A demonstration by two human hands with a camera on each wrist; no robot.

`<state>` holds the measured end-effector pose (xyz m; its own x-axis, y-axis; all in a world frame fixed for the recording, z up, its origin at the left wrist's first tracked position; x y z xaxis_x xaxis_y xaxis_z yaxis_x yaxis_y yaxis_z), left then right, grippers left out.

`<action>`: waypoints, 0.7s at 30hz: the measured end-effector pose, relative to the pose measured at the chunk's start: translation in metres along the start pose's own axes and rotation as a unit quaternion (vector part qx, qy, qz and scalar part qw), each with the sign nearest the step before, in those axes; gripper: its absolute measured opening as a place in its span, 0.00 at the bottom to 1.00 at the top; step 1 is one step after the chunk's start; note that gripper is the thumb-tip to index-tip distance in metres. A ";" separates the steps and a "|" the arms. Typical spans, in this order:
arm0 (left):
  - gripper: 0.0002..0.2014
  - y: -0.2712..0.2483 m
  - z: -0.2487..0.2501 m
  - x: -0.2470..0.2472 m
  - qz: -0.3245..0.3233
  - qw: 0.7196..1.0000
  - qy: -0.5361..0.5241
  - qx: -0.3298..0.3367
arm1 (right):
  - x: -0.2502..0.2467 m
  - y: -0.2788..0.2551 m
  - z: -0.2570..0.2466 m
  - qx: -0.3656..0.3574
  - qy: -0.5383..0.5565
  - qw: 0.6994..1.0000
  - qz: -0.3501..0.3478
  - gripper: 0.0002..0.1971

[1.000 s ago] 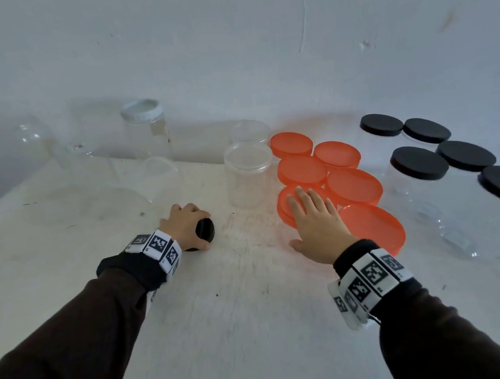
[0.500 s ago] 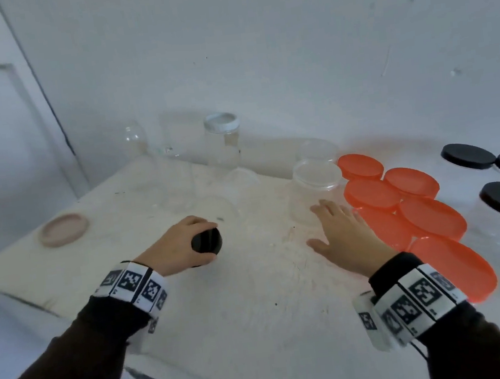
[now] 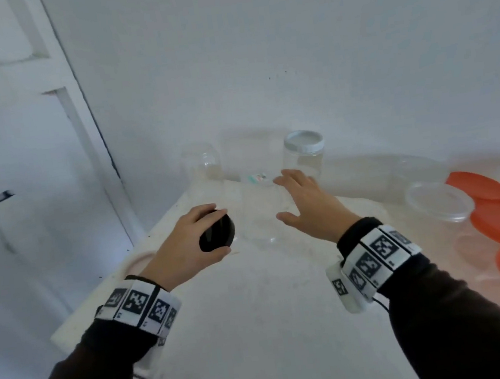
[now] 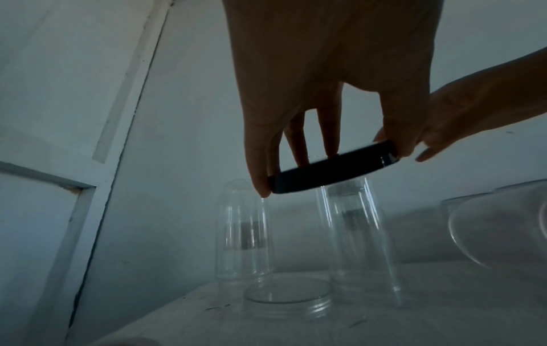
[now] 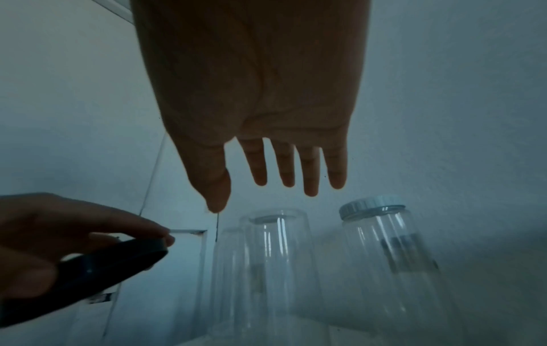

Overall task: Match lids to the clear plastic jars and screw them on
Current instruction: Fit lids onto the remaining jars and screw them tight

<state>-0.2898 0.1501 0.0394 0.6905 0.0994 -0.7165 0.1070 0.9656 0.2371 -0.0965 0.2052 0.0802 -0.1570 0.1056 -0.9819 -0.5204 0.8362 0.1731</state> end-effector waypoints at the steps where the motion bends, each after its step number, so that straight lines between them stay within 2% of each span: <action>1: 0.33 0.002 -0.006 -0.003 -0.008 1.000 0.001 0.003 | 0.003 0.011 -0.004 0.007 -0.002 1.000 0.002 0.32; 7: 0.32 0.008 -0.029 -0.014 -0.046 0.999 -0.004 0.015 | 0.018 0.060 -0.015 0.042 -0.057 0.998 0.000 0.36; 10: 0.32 0.009 -0.039 -0.016 -0.049 0.998 -0.021 0.023 | 0.029 0.072 -0.018 0.042 -0.074 0.996 -0.025 0.38; 17: 0.32 0.017 -0.052 -0.017 -0.050 0.996 -0.066 0.043 | 0.020 0.066 -0.023 0.039 -0.146 0.988 -0.026 0.43; 21: 0.33 0.024 -0.052 -0.017 -0.050 0.994 -0.078 0.060 | 0.011 0.047 -0.022 0.035 -0.129 0.991 -0.007 0.37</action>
<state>-0.3361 0.1837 0.0232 0.7734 -0.0434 -0.6325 0.2596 0.9319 0.2535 -0.1408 0.2342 0.0797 0.0737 0.2195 -0.9728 -0.4594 0.8733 0.1622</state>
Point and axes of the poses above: each hand's wrist, its own y-axis towards the middle knuckle, its own x-axis out of the palm, z = x × y, the point moved 6 cm from there along y, towards the middle knuckle, and after that the axes turned 11 degrees about -y, right-handed, at the moved point
